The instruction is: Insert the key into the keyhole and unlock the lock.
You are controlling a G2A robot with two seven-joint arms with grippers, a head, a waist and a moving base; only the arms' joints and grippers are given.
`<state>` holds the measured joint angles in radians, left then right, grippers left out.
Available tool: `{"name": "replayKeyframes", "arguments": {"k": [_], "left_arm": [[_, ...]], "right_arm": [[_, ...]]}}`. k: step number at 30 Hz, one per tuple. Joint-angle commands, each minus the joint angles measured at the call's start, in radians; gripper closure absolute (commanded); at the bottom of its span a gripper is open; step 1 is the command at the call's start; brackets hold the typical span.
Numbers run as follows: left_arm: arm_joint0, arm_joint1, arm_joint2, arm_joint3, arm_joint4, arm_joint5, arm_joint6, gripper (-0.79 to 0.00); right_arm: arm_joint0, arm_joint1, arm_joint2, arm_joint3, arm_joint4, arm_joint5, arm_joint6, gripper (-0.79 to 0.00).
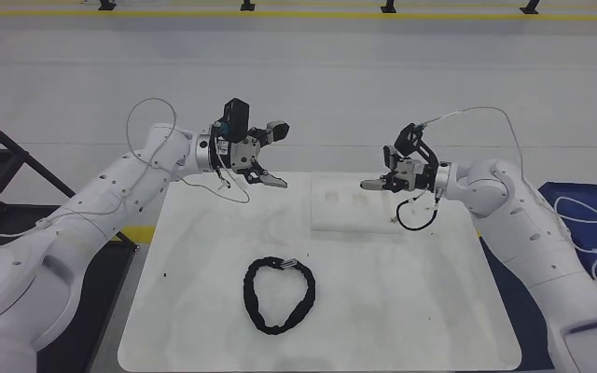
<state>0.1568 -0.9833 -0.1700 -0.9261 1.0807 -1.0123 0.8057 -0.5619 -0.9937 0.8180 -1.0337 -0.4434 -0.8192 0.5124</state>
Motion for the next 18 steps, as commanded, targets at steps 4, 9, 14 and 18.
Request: {"name": "replayKeyframes", "arguments": {"k": [4, 9, 14, 18], "left_arm": [[0.0, 0.0, 0.0, 0.0, 0.0, 0.0, 0.0, -0.785], [0.0, 0.0, 0.0, 0.0, 0.0, 0.0, 0.0, -0.785], [0.0, 0.0, 0.0, 0.0, 0.0, 0.0, 0.0, -0.785], [0.0, 0.0, 0.0, 0.0, 0.0, 0.0, 0.0, -0.785]], "right_arm": [[0.001, -0.017, -0.031, 0.066, 0.018, 0.125, 0.076, -0.785], [-0.008, -0.032, -0.041, 0.115, 0.057, 0.228, 0.123, -0.785], [-0.015, -0.046, -0.051, 0.146, 0.107, 0.338, 0.198, -0.785], [-0.014, -0.059, -0.063, 0.163, 0.118, 0.422, 0.242, -0.785]]}}
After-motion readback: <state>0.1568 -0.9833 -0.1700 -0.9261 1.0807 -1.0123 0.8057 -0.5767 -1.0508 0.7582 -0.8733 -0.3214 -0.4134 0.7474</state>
